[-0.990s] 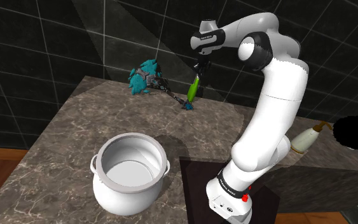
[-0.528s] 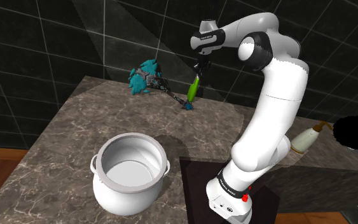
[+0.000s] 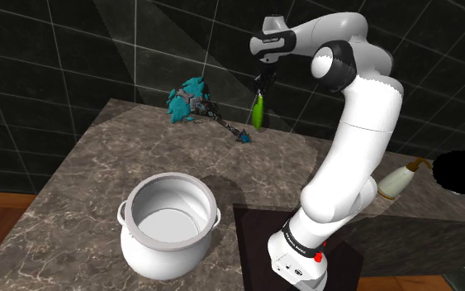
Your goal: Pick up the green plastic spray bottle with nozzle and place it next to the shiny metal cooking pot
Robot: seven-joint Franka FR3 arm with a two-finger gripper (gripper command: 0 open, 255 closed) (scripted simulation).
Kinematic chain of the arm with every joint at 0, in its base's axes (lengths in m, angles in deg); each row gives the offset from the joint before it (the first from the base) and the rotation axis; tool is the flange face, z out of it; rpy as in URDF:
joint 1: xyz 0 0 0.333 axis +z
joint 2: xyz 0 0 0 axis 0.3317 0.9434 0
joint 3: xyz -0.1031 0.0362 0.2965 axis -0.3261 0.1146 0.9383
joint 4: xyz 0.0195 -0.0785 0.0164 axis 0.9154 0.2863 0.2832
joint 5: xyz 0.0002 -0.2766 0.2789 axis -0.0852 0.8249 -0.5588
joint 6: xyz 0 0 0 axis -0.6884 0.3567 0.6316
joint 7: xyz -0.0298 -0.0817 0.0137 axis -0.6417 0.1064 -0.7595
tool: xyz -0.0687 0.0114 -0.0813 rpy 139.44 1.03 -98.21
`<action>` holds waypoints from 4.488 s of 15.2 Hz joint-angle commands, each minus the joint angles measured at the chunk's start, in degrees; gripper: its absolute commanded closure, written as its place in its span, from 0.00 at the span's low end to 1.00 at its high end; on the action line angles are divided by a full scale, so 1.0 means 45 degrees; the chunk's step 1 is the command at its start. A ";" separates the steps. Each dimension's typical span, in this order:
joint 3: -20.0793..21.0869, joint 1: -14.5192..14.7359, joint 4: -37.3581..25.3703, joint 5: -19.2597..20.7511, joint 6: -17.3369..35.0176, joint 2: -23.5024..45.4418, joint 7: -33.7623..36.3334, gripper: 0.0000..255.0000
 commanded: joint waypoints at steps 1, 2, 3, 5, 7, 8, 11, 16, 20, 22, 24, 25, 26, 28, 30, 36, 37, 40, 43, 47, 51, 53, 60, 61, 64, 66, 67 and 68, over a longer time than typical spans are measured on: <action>-0.0002 0.0009 -0.0216 -0.0005 -0.0289 -0.0079 -0.0067 1.00; -0.0003 0.0009 -0.0359 -0.0014 -0.0446 -0.0098 -0.0107 1.00; -0.0004 0.0009 -0.0505 -0.0023 -0.0603 -0.0114 -0.0148 1.00; -0.0006 0.0008 -0.0811 -0.0042 -0.0922 -0.0136 -0.0230 1.00; -0.0007 0.0006 -0.1135 -0.0063 -0.1245 -0.0146 -0.0314 1.00; -0.0009 0.0004 -0.1303 -0.0073 -0.1408 -0.0147 -0.0357 1.00; -0.0013 -0.0006 -0.1837 -0.0108 -0.1906 -0.0127 -0.0489 1.00; -0.0022 -0.0035 -0.2833 -0.0176 -0.2769 -0.0021 -0.0722 1.00; -0.0032 -0.0074 -0.3747 -0.0242 -0.3496 0.0141 -0.0923 1.00; -0.0038 -0.0100 -0.4251 -0.0280 -0.3876 0.0252 -0.1030 1.00; -0.0045 -0.0133 -0.4792 -0.0321 -0.4270 0.0387 -0.1141 1.00; -0.0049 -0.0151 -0.5079 -0.0343 -0.4473 0.0465 -0.1199 1.00; -0.0053 -0.0172 -0.5378 -0.0367 -0.4681 0.0549 -0.1258 1.00; -0.0062 -0.0220 -0.6018 -0.0419 -0.5112 0.0744 -0.1382 1.00; -0.0072 -0.0280 -0.6725 -0.0478 -0.5570 0.0978 -0.1514 1.00; -0.0106 -0.0588 -0.9563 -0.0733 -0.7247 0.2085 -0.1988 1.00; -0.0111 -0.0677 -1.0251 -0.0798 -0.7620 0.2388 -0.2089 1.00; -0.0129 -0.0384 -0.9438 -0.0625 -0.7546 0.1686 -0.1936 1.00; -0.0091 0.0561 -0.6024 0.0005 -0.6666 -0.0700 -0.1143 1.00; 0.0251 0.1364 -0.3189 0.0674 -0.6361 -0.3016 -0.0119 1.00; 0.0749 0.1932 -0.1153 0.1126 -0.6490 -0.4922 0.0876 1.00; 0.1043 0.2157 -0.0325 0.1267 -0.6657 -0.5773 0.1360 1.00; 0.2224 0.2779 0.1854 0.1331 -0.7580 -0.8332 0.2980 1.00; 0.2409 0.2855 0.2086 0.1289 -0.7743 -0.8649 0.3205 1.00; 0.2977 0.3078 0.2680 0.1098 -0.8266 -0.9533 0.3879 1.00; 0.3372 0.3219 0.2991 0.0917 -0.8637 -1.0065 0.4328 1.00; 0.3572 0.3289 0.3122 0.0812 -0.8828 -1.0314 0.4555 1.00; 0.3778 0.3355 0.3237 0.0697 -0.9021 -1.0551 0.4782 1.00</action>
